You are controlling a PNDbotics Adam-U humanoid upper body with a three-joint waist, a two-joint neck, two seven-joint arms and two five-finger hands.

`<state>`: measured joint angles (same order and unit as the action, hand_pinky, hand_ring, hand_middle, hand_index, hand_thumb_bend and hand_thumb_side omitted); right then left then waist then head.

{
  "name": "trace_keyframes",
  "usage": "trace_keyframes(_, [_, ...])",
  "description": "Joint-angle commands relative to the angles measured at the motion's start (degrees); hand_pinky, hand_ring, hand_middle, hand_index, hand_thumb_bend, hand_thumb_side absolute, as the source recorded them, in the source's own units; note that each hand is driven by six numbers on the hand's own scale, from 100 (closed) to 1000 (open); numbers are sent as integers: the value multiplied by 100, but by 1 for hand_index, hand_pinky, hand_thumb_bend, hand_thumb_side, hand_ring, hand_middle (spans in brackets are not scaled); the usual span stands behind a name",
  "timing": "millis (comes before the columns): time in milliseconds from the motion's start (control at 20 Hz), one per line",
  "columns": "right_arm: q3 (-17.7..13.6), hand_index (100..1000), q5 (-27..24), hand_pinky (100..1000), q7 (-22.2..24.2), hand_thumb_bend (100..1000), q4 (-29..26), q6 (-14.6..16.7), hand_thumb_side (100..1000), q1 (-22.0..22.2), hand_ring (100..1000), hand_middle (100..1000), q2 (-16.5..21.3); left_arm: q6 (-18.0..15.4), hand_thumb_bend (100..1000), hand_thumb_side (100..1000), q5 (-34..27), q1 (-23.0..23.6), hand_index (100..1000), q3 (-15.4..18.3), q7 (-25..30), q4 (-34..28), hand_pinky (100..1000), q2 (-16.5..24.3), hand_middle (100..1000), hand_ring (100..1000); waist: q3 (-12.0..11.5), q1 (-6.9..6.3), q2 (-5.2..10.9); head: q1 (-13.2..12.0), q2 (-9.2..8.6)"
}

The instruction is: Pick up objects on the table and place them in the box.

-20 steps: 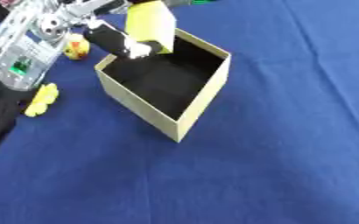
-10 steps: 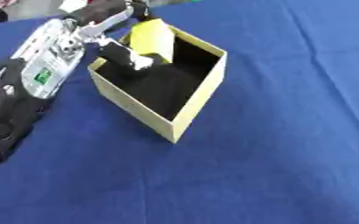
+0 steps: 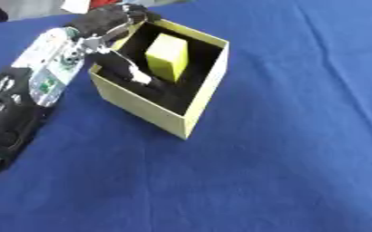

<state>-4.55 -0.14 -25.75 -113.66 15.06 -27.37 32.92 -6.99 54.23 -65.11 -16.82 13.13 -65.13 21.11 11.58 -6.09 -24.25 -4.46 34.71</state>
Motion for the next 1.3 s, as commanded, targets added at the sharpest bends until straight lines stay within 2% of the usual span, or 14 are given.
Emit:
trace_keyframes(50, [-60, 775, -34, 838, 0, 100, -93, -11, 838, -30, 734, 690, 96, 65, 1000, 682, 61, -96, 957, 120, -248, -150, 920, 51, 810, 895, -17, 63, 132, -35, 39])
trace_keyframes(350, [-67, 775, -36, 837, -16, 100, -93, -27, 838, 12, 734, 689, 95, 227, 1000, 721, -374, -111, 947, 241, -415, -579, 906, 94, 795, 882, -71, 97, 177, -32, 88])
trace_keyframes(450, [-68, 775, -35, 837, -21, 100, -93, -30, 837, 30, 734, 689, 97, 334, 915, 700, -534, -107, 930, 303, -490, -769, 887, 120, 776, 864, -93, 112, 199, -31, 115])
trace_keyframes(500, [-71, 775, -33, 837, -25, 100, -93, -32, 837, 43, 734, 689, 100, 389, 830, 706, -626, -97, 908, 326, -519, -870, 864, 138, 757, 841, -109, 120, 211, -24, 131])
trace_keyframes(550, [-76, 775, -30, 837, -30, 100, -93, -36, 837, 61, 734, 689, 103, 445, 819, 706, -746, -81, 905, 344, -530, -987, 862, 163, 755, 839, -127, 126, 223, -15, 150])
trace_keyframes(600, [-81, 775, -26, 837, -36, 100, -93, -40, 837, 78, 734, 689, 106, 513, 715, 697, -888, -65, 876, 364, -528, -1115, 846, 193, 736, 817, -148, 133, 238, -6, 169])
trace_keyframes(650, [-85, 775, -22, 837, -42, 100, -93, -43, 837, 95, 734, 689, 109, 588, 706, 697, -1039, -45, 873, 381, -515, -1257, 844, 231, 734, 814, -169, 138, 251, 3, 187])
trace_keyframes(700, [-90, 775, -17, 837, -48, 100, -93, -46, 836, 116, 735, 689, 114, 669, 641, 690, -1183, -20, 850, 397, -488, -1402, 823, 280, 715, 789, -195, 146, 269, 19, 209])
trace_keyframes(800, [-106, 775, -3, 837, -67, 100, -93, -52, 836, 166, 735, 689, 129, 847, 606, 679, -1457, 47, 841, 417, -329, -1707, 810, 421, 708, 780, -258, 160, 309, 53, 256])
trace_keyframes(950, [-122, 775, 16, 837, -92, 100, -93, -59, 835, 229, 735, 689, 148, 1116, 597, 672, -1814, 147, 845, 459, 200, -2040, 813, 636, 714, 783, -348, 178, 367, 94, 309])
trace_keyframes(1100, [-131, 775, 30, 837, -110, 100, -93, -63, 833, 271, 735, 690, 158, 1328, 594, 668, -1922, 259, 850, 532, 688, -2265, 827, 862, 728, 797, -434, 205, 416, 119, 340])
trace_keyframes(1300, [-139, 775, 44, 837, -126, 100, -93, -70, 832, 320, 735, 689, 165, 1468, 596, 677, -2002, 459, 857, 627, 1083, -2386, 840, 1106, 739, 809, -537, 251, 465, 156, 363])
